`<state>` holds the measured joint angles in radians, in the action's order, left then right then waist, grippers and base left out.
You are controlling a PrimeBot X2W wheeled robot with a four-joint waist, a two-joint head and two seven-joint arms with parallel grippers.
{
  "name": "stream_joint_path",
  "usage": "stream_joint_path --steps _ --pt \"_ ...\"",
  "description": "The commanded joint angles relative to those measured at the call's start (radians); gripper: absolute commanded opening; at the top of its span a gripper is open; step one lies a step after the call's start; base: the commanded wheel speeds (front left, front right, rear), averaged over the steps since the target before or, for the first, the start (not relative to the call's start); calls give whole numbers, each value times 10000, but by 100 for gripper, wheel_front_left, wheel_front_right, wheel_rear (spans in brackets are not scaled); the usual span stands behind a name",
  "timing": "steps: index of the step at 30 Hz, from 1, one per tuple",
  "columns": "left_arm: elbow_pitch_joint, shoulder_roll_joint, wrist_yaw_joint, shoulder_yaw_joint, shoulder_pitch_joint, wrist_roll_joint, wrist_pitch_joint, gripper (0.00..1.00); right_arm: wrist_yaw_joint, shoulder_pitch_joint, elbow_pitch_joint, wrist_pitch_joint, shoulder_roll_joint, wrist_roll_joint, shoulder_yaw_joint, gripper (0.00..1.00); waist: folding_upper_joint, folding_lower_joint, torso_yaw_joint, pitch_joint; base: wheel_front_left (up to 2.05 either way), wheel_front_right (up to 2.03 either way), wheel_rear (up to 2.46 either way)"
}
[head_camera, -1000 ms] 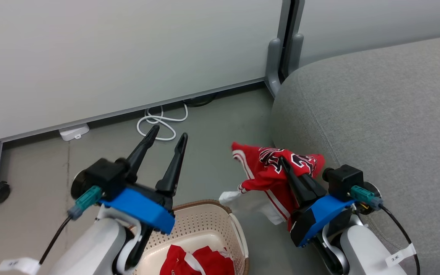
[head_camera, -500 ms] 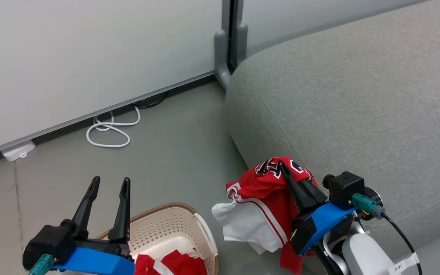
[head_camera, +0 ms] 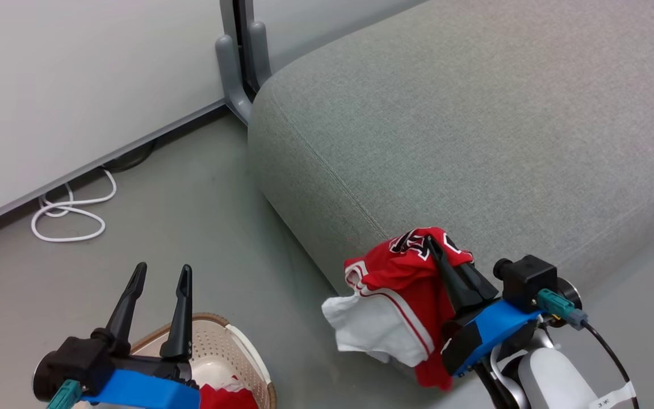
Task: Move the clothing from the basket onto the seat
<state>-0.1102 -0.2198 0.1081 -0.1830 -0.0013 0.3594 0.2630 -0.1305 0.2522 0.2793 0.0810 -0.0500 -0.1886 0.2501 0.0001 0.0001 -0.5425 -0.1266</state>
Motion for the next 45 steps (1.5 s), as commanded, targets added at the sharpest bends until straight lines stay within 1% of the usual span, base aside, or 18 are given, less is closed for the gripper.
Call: stream_joint_path --steps 1,5,11,18,20,26,29,32,35,39,45 --pt "-64 -28 49 -16 -166 -31 26 100 -5 -94 -76 78 -8 48 -44 0 -1 -1 -66 -78 0 0 0" --pt "-308 23 170 -95 -442 -145 27 100 -5 -195 -140 109 -10 123 -248 0 -1 -1 -101 -147 0 0 0" --pt "-434 21 219 -151 -603 -252 27 100 -5 -222 -180 84 -10 264 -341 0 -1 -1 -104 -271 0 0 0" --pt "-99 70 247 95 -519 -428 27 100 -5 508 -241 -134 -10 613 -395 0 -1 -1 -51 -681 0 0 0" --pt "17 53 251 112 -578 -503 27 100 -5 893 -297 -184 -13 547 -592 0 -1 -1 86 -943 0 0 0" --pt "323 -254 252 1 -1041 -693 27 100 -3 2627 -343 -600 -2 1086 -1429 0 -1 -1 513 -2130 0 0 0" --pt "526 -465 255 -109 -1347 -753 27 100 -3 3714 -244 -796 -11 1388 -2080 0 -1 -1 724 -2747 0 0 0" --pt "723 -682 256 -226 -1645 -815 27 100 -3 4798 -116 -1027 -40 1420 -2855 0 -1 -1 989 -3346 0 0 0" --pt "960 -873 257 -350 -1925 -896 27 100 -3 5821 -72 -1242 -401 1606 -3572 0 -1 -1 1259 -3896 0 0 0" --pt "1372 -1150 258 -455 -2278 -1006 -25 100 -3 6939 30 -1539 -973 1501 -4516 0 -1 -1 1654 -4606 0 0 0" --pt "2198 -1506 229 -455 -2572 -1153 -390 100 -3 8126 837 -1473 -1957 1471 -6015 0 -1 -1 2091 -5488 0 0 0"
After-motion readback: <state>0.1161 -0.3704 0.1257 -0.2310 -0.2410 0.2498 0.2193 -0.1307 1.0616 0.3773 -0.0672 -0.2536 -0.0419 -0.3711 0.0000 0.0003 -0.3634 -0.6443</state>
